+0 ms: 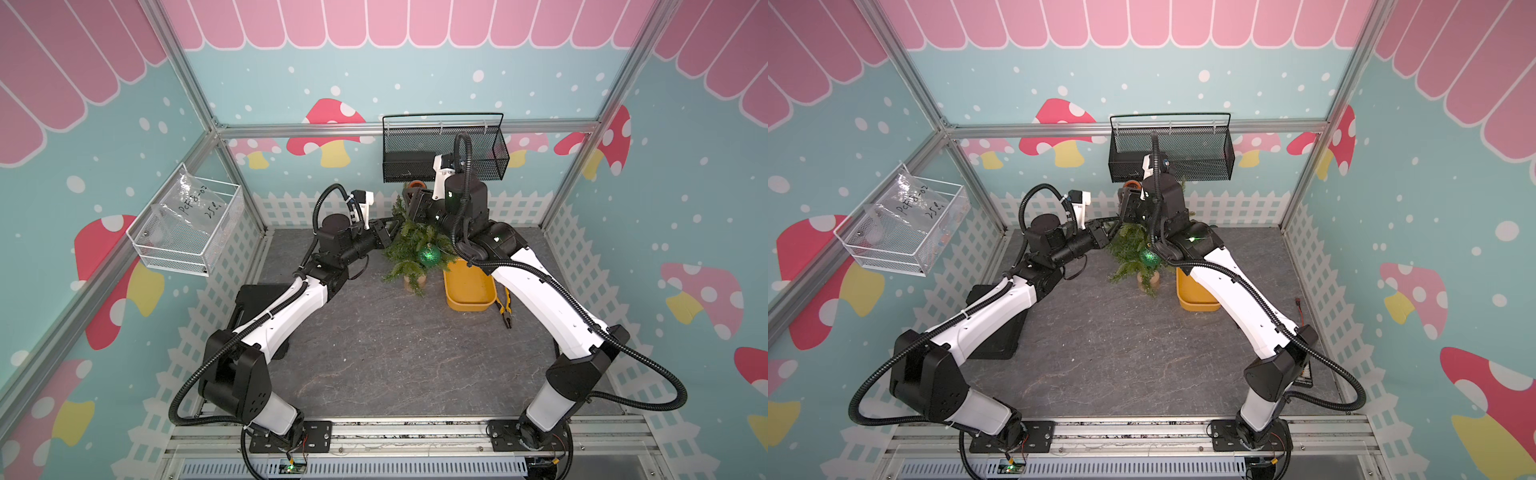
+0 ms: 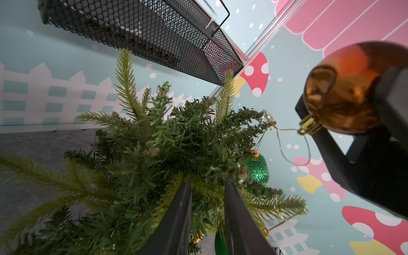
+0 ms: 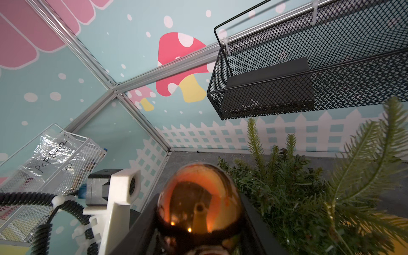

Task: Decorate the small christmas tree with ornaments
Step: Hang an ornament on the christmas tree.

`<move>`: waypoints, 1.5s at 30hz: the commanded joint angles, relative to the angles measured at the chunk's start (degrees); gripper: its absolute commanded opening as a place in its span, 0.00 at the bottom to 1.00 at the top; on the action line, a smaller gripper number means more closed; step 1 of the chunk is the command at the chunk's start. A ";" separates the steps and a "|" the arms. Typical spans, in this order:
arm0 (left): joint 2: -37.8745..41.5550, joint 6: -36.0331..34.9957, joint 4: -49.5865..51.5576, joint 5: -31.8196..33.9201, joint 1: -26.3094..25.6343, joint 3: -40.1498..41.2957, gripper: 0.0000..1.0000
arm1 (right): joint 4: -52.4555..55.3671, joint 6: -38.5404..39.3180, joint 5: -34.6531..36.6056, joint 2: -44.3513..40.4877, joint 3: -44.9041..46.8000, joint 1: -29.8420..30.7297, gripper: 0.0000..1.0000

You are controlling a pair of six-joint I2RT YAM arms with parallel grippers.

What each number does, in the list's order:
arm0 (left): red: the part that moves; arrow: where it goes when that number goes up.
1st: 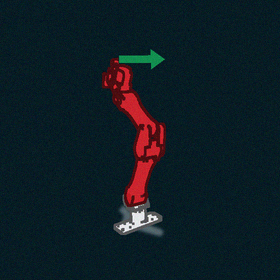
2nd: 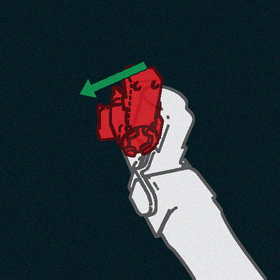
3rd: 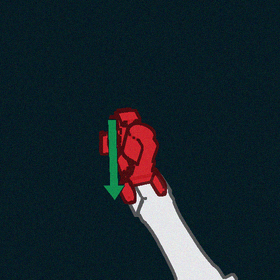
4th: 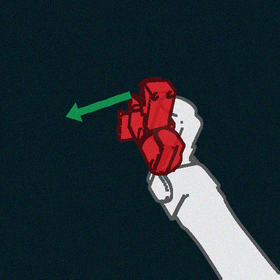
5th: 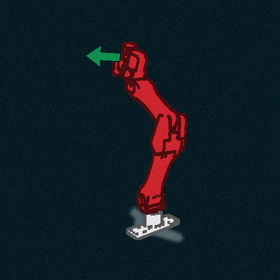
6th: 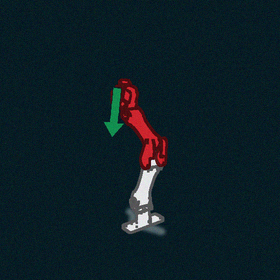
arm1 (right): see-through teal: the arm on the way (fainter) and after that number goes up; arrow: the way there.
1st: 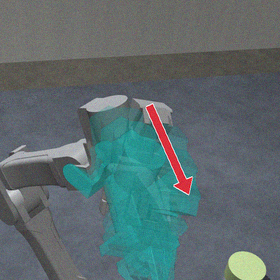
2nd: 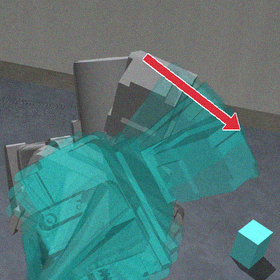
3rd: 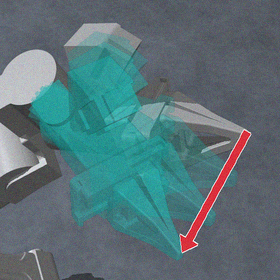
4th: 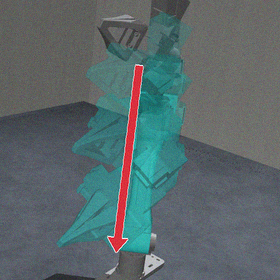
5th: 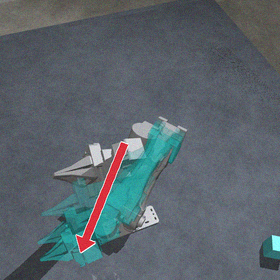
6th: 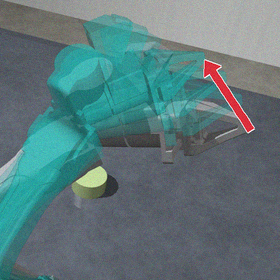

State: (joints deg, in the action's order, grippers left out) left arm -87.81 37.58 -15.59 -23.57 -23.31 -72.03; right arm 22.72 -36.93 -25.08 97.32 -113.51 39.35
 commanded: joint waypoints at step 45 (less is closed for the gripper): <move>4.49 3.67 -4.52 -1.33 3.05 4.13 0.39 | 3.35 0.71 -4.14 7.72 -7.01 0.37 0.47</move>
State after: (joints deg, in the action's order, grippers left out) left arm -84.42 40.58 -19.14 -24.08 -20.60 -68.27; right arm 25.96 -36.60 -28.69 104.95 -118.91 39.42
